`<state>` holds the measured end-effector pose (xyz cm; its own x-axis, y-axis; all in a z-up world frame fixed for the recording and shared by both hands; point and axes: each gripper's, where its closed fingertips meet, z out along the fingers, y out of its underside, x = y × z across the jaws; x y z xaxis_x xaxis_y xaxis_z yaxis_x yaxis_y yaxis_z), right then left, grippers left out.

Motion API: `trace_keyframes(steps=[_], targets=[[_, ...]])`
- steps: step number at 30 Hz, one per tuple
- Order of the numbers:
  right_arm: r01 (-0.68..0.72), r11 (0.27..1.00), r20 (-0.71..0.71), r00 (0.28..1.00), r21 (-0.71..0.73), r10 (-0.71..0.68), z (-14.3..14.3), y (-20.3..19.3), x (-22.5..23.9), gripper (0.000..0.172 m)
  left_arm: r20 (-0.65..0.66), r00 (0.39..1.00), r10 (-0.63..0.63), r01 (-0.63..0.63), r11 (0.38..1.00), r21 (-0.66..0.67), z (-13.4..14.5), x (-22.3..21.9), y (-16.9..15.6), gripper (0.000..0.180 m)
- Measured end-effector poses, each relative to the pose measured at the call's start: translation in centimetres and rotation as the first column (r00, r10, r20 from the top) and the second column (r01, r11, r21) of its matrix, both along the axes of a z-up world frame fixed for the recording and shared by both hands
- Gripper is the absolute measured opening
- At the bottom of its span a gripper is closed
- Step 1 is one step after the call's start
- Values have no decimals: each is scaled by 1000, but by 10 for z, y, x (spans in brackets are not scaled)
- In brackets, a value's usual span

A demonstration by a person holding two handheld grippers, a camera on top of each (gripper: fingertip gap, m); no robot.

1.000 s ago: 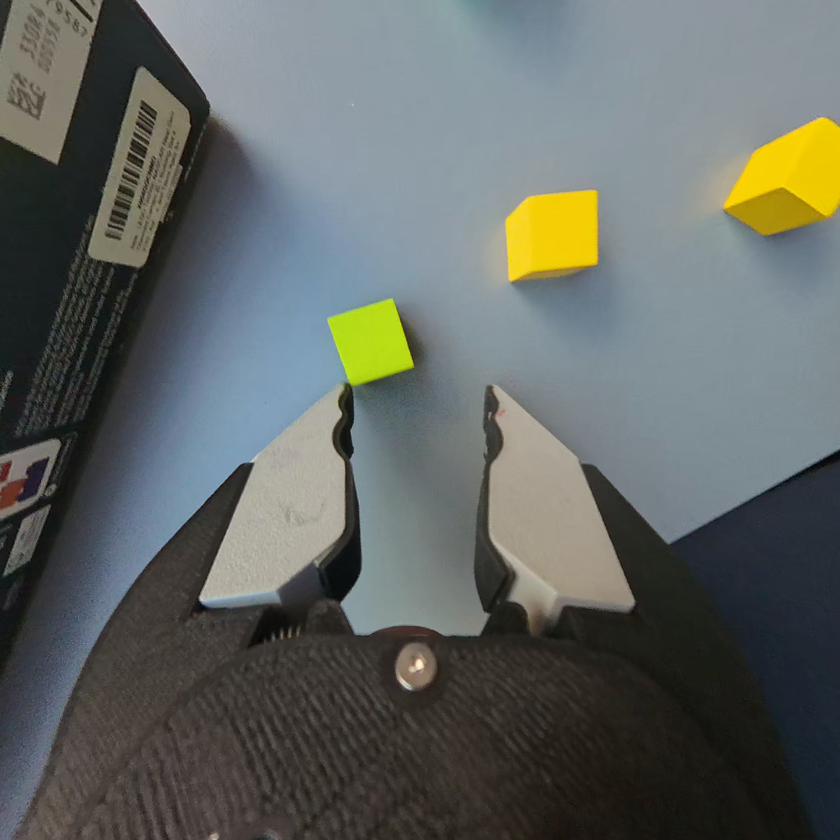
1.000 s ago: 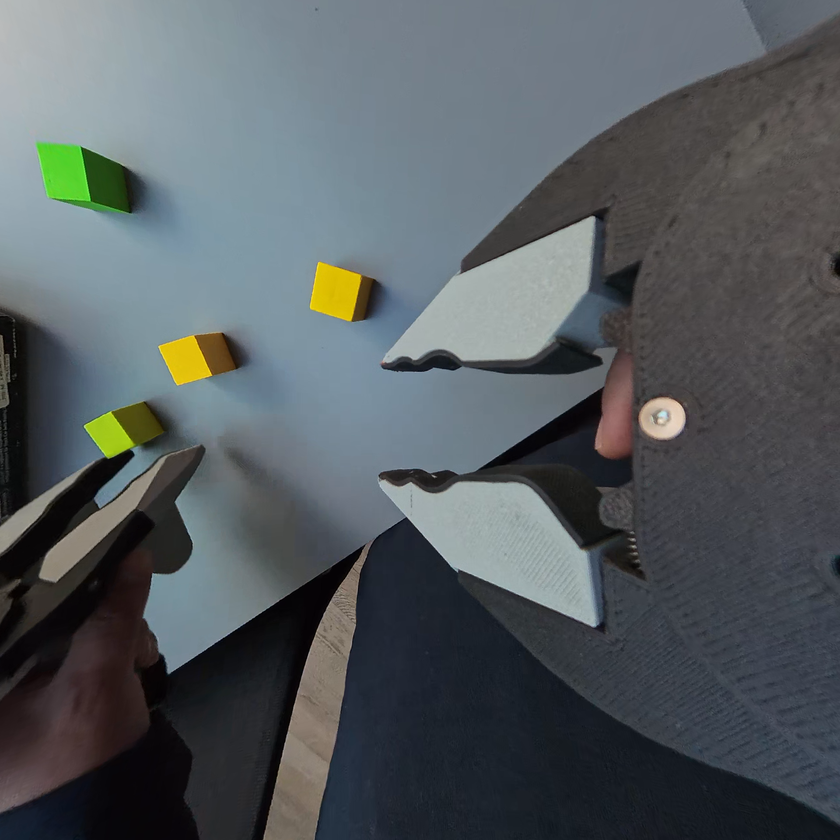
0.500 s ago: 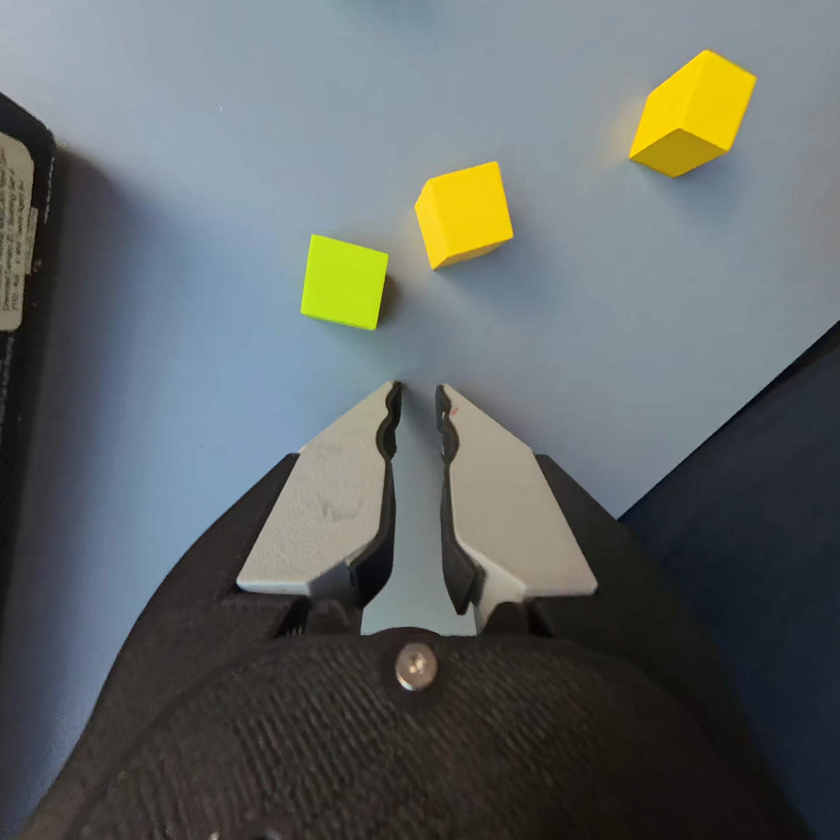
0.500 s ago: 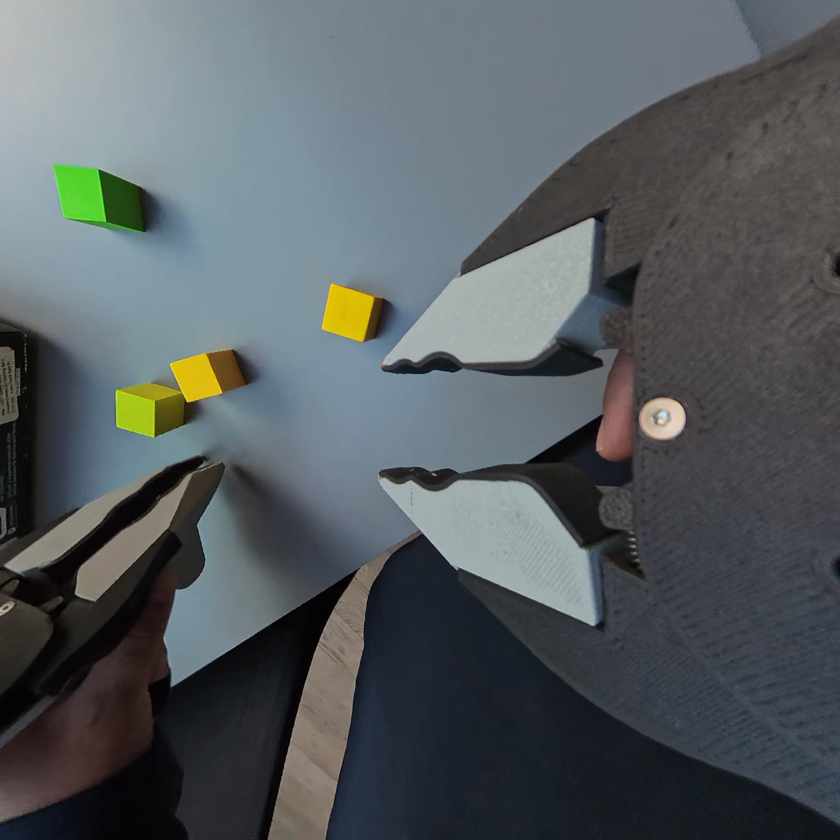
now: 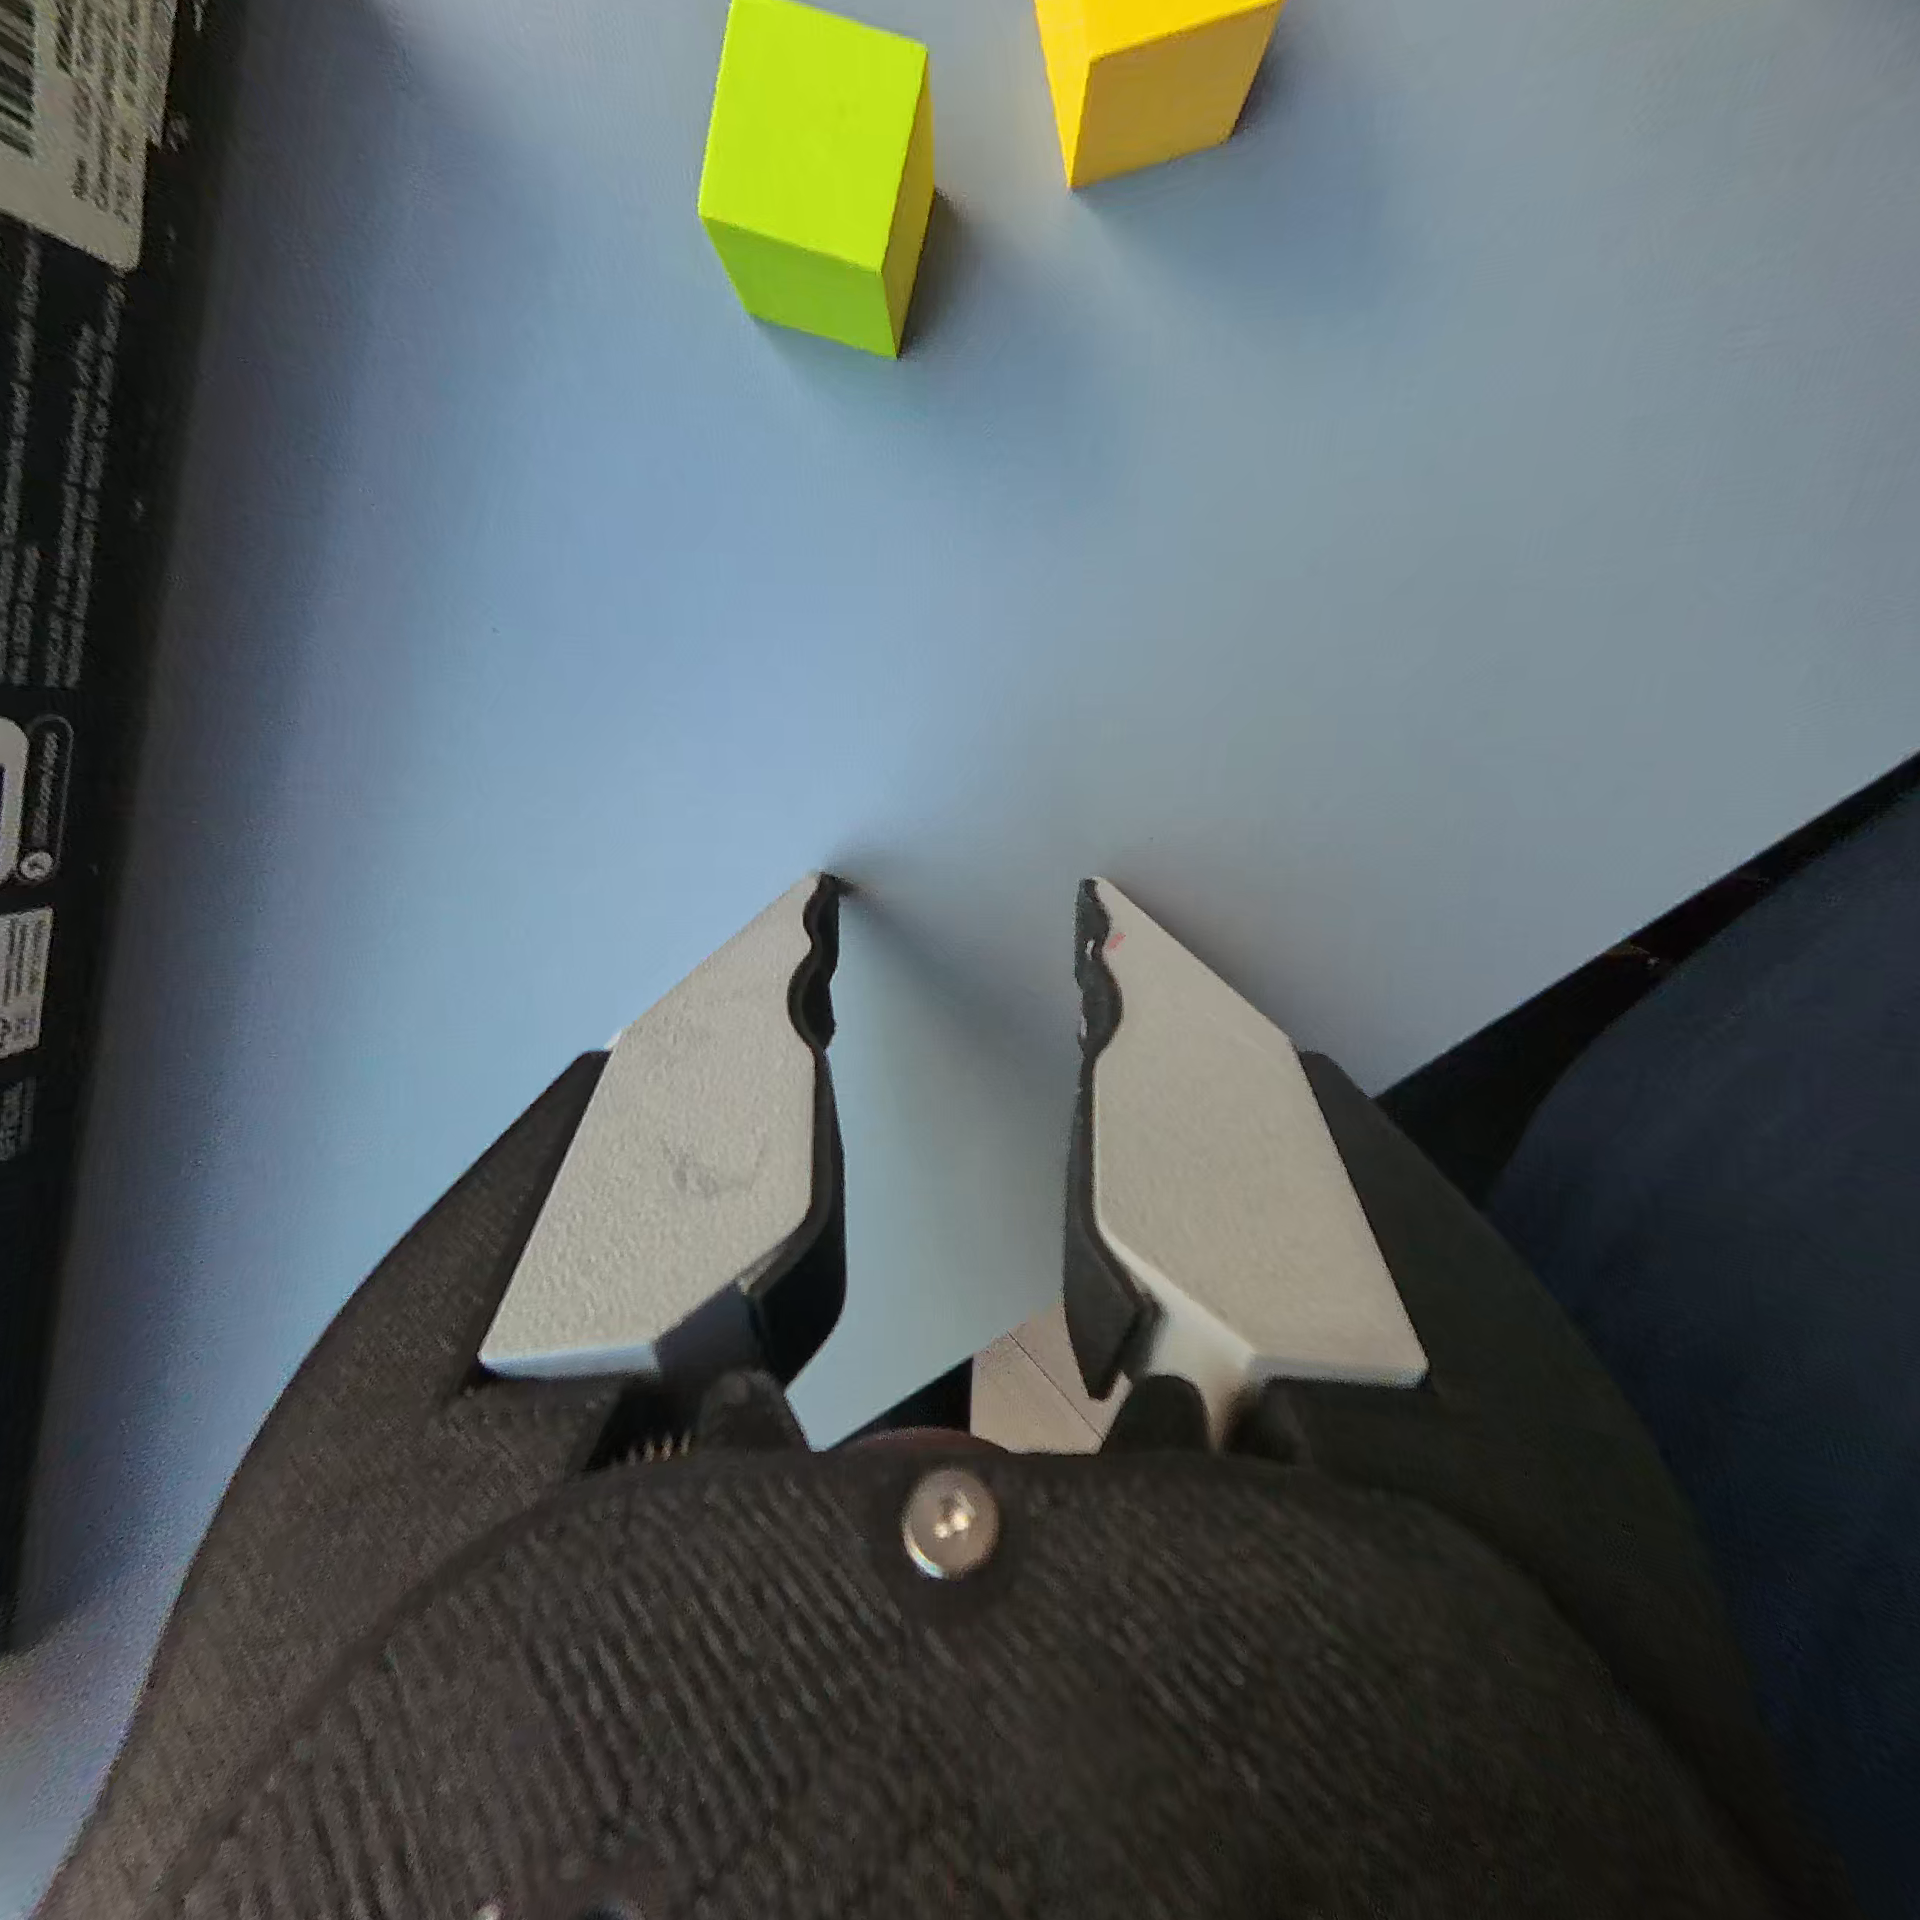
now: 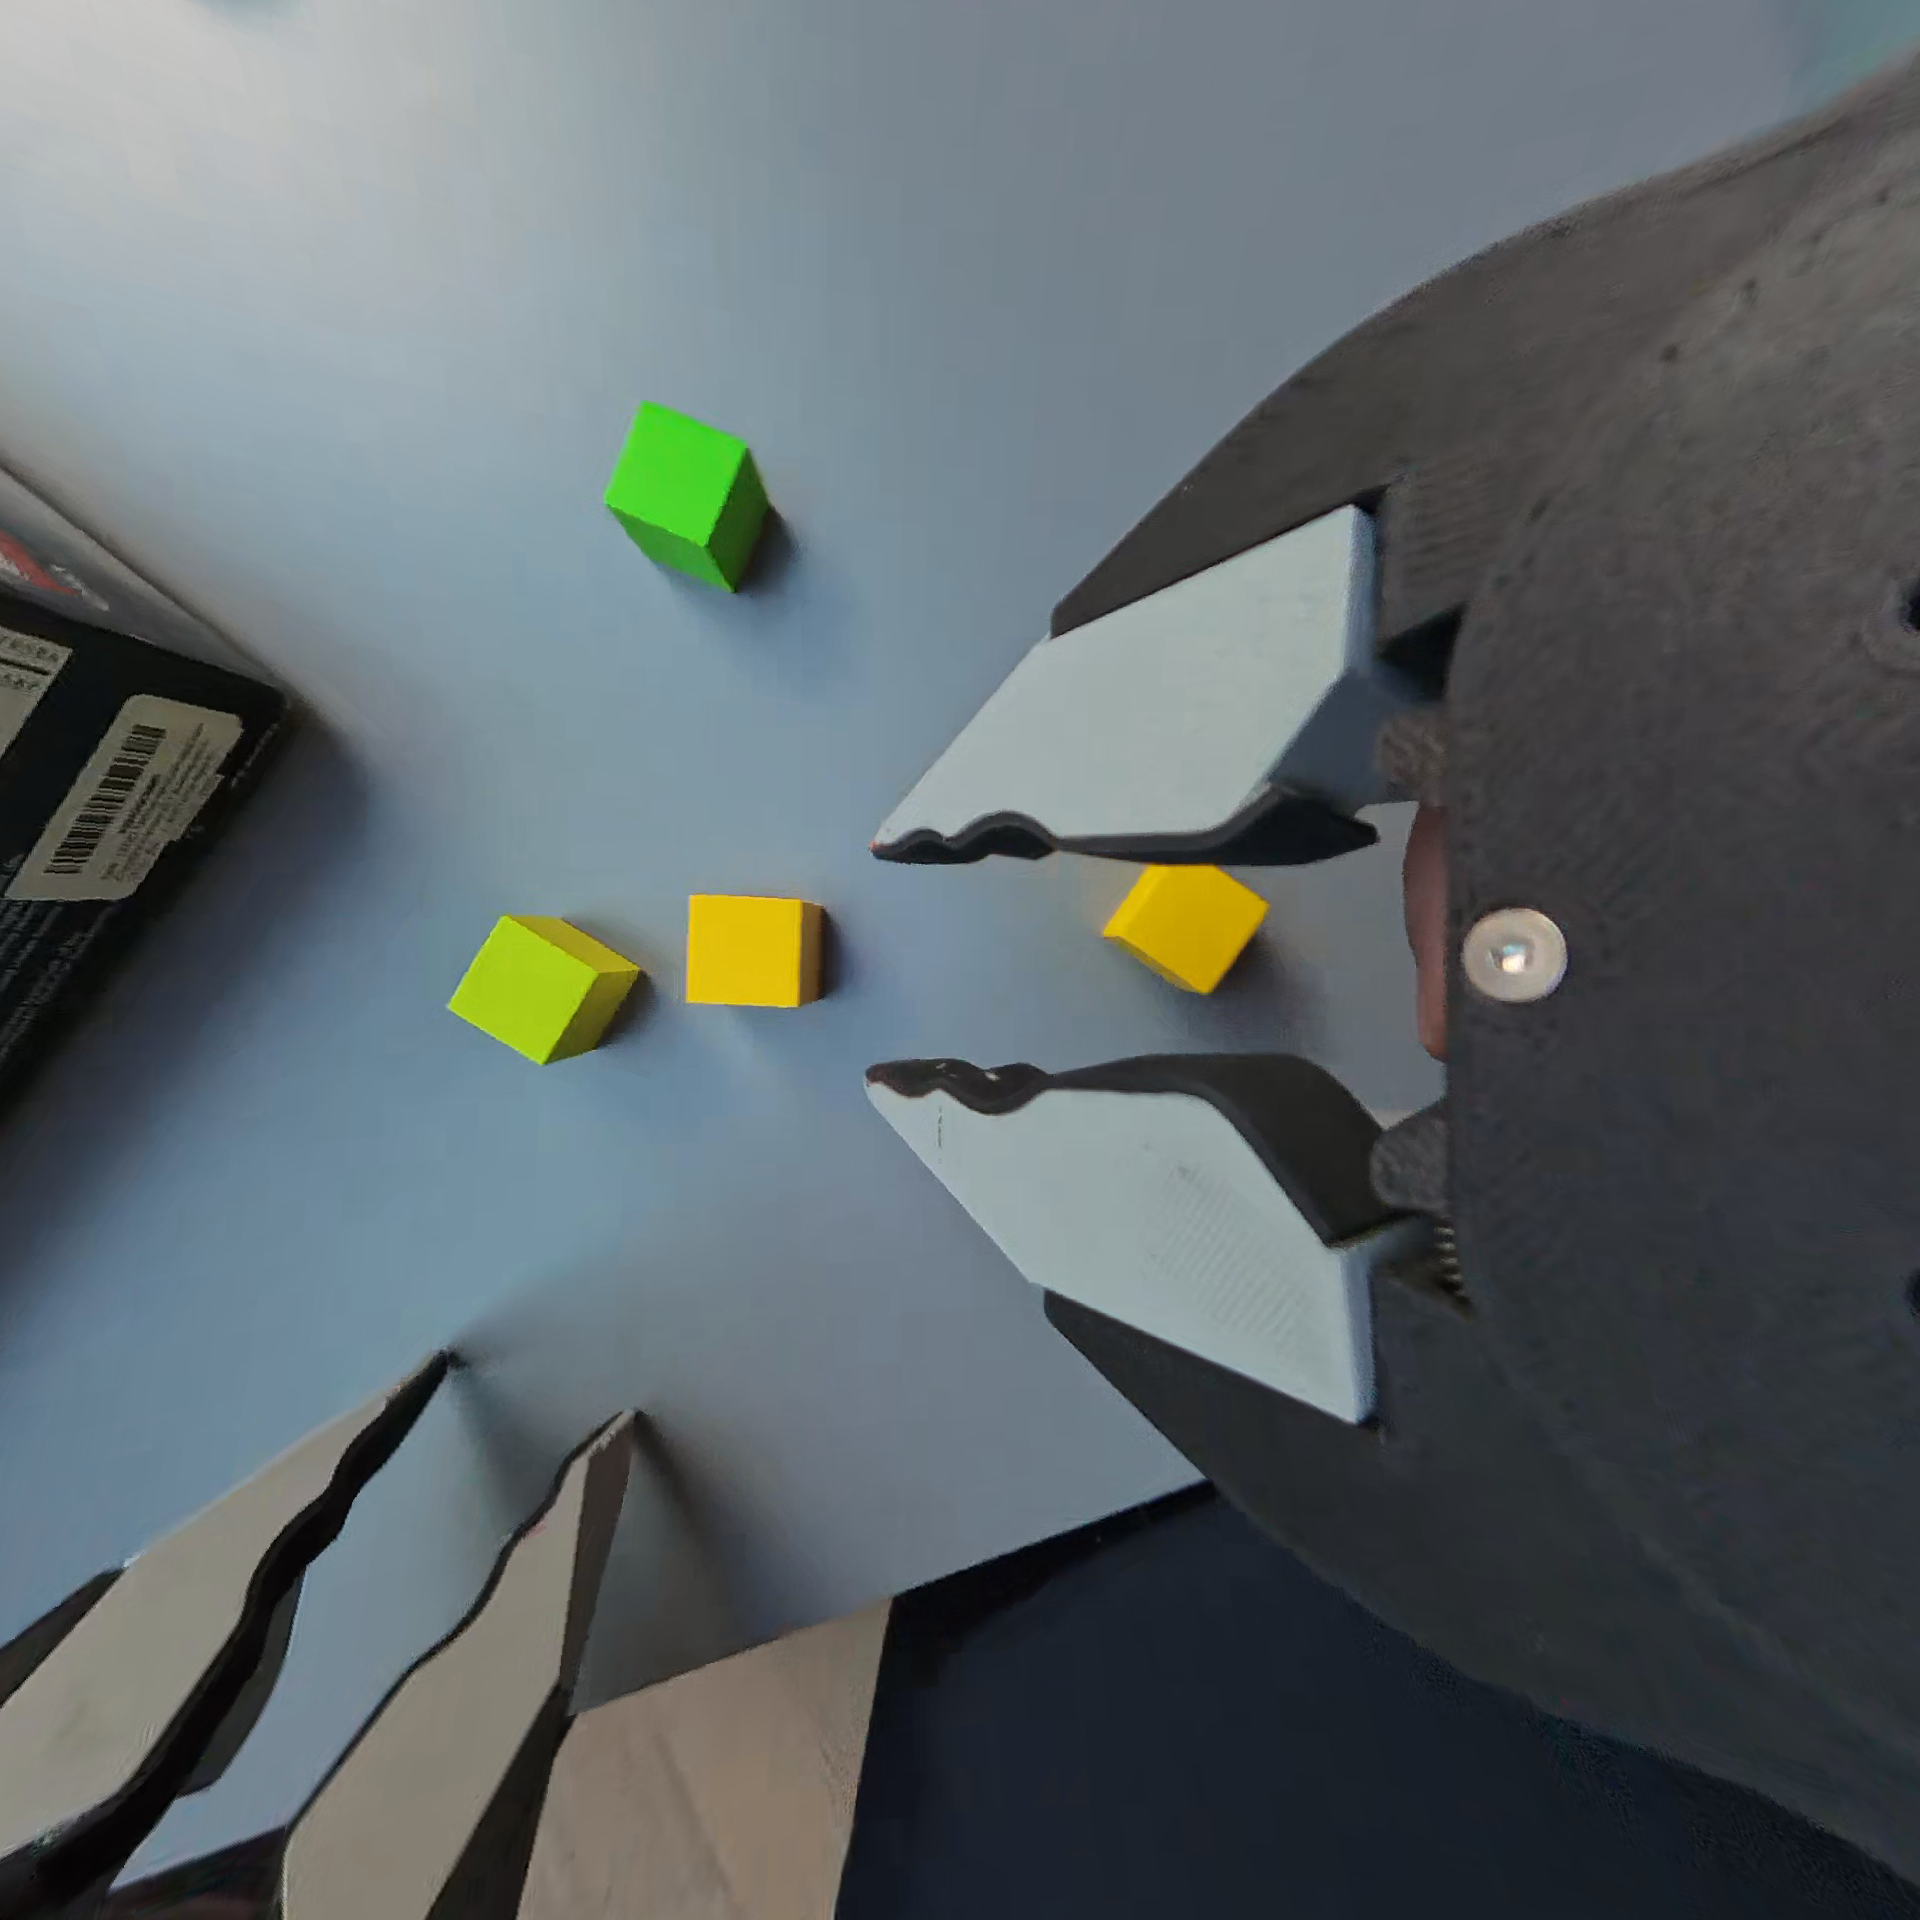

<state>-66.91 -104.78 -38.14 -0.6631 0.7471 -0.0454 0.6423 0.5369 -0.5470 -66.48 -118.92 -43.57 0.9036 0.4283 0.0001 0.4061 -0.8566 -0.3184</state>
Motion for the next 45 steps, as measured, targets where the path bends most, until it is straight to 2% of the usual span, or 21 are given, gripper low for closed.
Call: trace_keyframes(steps=[6, 9, 17, 23, 25, 26, 31, 34, 37, 39, 43, 45], targets=[[-128, 986, 86, 989, 110, 119, -35, -19, -22, 36, 13, 1000, 26, -26, 1000, -11, 0, 11, -15, 45], [-172, 972, 125, 980, 159, 153, -47, -20, -21, 25, 17, 999, 48, -48, 999, -20, 0, 17, -25, 46], [-189, 980, 52, 981, 55, 186, -6, -53, -50, 25, 14, 995, 98, -97, 995, -27, 2, 35, -48, 43], [-218, 968, 106, 973, 125, 205, -27, -61, -55, 26, 26, 992, 124, -123, 992, -23, 1, 42, -56, 42], [-219, 967, 120, 972, 131, 204, -31, -61, -52, 41, 27, 991, 128, -127, 992, -18, 2, 42, -56, 42], [-217, 966, 114, 973, 142, 202, -32, -59, -51, 46, 27, 991, 130, -129, 991, -17, 2, 42, -57, 42], [-167, 979, 76, 984, 115, 159, -12, -41, -42, 47, 37, 991, 131, -131, 991, -5, 1, 41, -56, 42], [-79, 993, 79, 994, 88, 73, -1, -10, -27, 44, 35, 992, 125, -125, 992, 5, 2, 40, -55, 41], [-40, 999, 146, 989, 33, 34, -3, 20, 3, 47, 34, 993, 117, -117, 993, 17, 2, 38, -52, 41], [-98, 995, 191, 977, 8, 95, -9, 31, 27, 50, 34, 994, 104, -105, 994, 18, 2, 37, -50, 41], [-306, 934, 186, 944, 184, 273, -29, 52, 50, 51, 35, 997, 71, -72, 997, 18, 1, 33, -45, 39], [-369, 901, 201, 923, 227, 327, -38, 51, 52, 51, 30, 998, 54, -55, 998, 25, 2, 30, -42, 35]])
